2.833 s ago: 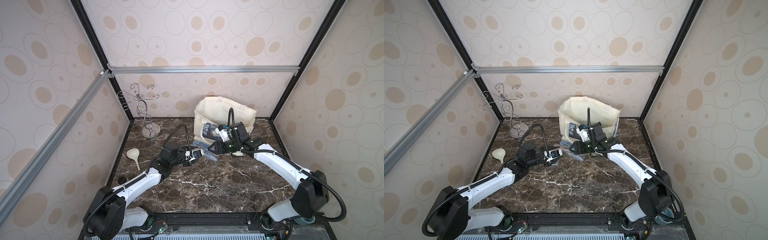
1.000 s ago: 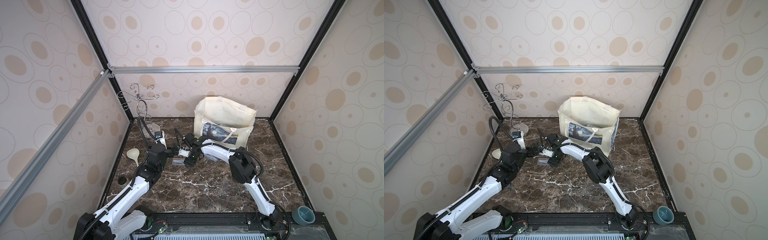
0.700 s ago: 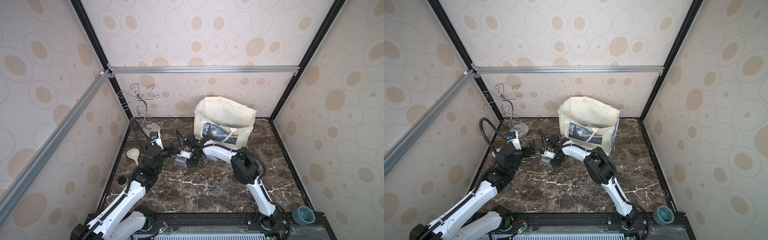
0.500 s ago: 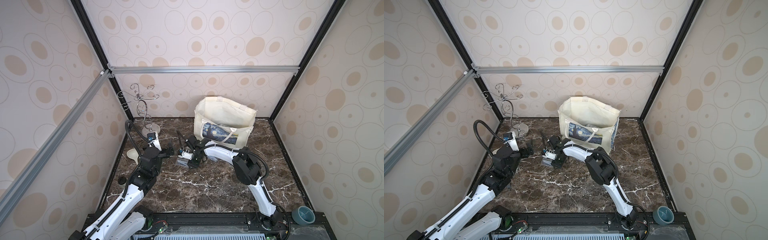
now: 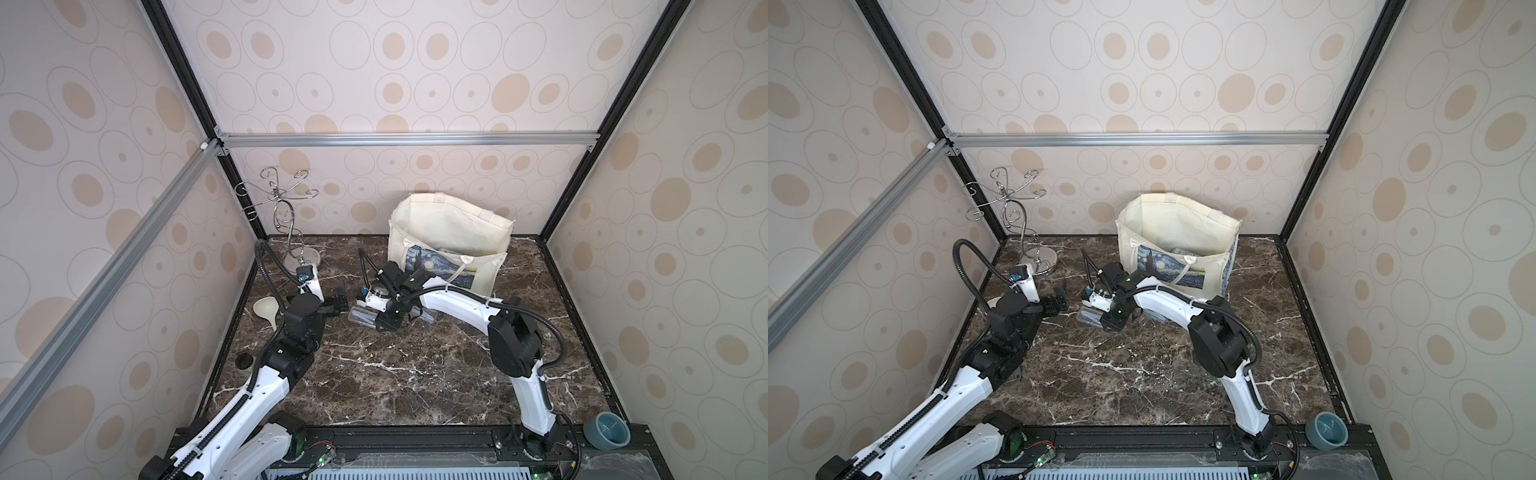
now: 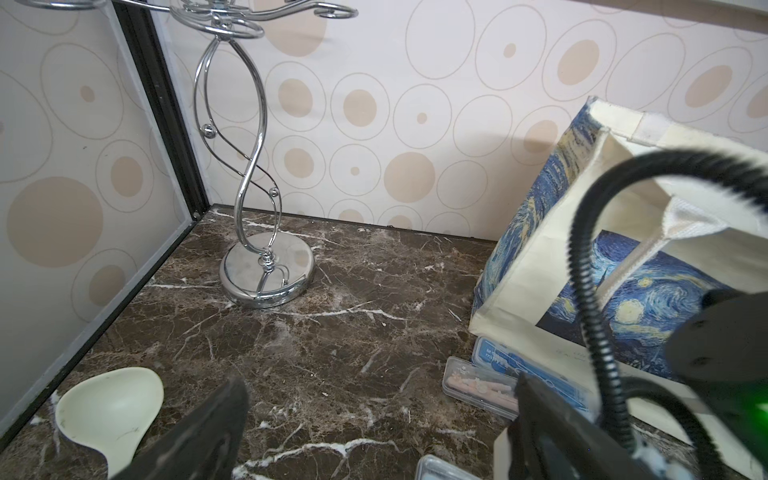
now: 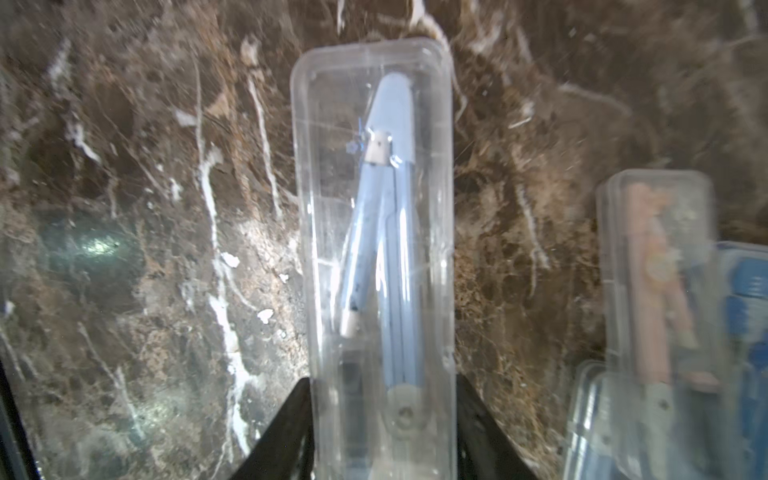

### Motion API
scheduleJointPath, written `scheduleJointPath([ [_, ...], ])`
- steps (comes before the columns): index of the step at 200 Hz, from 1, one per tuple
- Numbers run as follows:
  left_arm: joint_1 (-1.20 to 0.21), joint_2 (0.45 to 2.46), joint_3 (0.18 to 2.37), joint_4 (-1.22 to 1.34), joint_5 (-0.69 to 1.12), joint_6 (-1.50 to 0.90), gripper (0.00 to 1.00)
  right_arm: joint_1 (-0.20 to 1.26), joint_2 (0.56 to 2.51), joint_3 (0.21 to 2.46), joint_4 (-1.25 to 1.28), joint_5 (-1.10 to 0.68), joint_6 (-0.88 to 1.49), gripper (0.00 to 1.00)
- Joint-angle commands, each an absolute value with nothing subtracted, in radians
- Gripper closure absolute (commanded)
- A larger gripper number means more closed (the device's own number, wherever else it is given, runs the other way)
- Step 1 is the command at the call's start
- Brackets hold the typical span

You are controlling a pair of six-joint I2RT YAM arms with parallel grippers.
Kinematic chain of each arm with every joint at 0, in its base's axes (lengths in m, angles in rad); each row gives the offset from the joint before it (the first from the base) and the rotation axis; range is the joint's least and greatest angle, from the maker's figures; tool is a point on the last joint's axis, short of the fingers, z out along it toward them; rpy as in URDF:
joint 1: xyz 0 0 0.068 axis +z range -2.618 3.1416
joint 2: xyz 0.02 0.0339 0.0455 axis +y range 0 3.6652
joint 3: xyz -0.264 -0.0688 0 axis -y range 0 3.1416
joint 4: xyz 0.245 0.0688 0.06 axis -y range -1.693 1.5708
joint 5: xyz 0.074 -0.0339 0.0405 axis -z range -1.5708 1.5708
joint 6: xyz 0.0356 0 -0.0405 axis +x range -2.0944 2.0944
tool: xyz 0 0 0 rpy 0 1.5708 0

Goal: Put the compass set into the canvas bag
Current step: Pick up the compass set at the center of the board, then place the compass set in the canvas bag.

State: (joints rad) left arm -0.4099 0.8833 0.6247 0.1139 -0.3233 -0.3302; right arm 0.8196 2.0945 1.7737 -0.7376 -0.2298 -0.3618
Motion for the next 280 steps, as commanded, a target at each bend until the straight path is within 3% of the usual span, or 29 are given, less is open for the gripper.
scheduleJointPath([
  [1,-0.400,0.855,0.625,0.111,-0.335,-0.313,0.00,0.827,2.035,1.808,-0.761,-0.213,-0.341,0.73],
  [81,-0.398,0.769,0.634,0.177,-0.066,-0.300,0.00,0.769,2.031,2.202,-1.035,-0.168,-0.249,0.74],
  [141,-0.398,0.890,0.669,0.202,0.172,-0.307,0.00,0.621,2.034,2.441,-1.147,-0.132,-0.227,0.74],
  [233,-0.400,1.041,0.618,0.354,0.258,-0.353,0.00,0.304,2.024,2.306,-1.108,-0.192,-0.178,0.74],
  [280,-0.400,1.138,0.678,0.182,0.208,-0.356,0.00,0.284,2.117,2.261,-1.163,-0.020,-0.204,0.73],
])
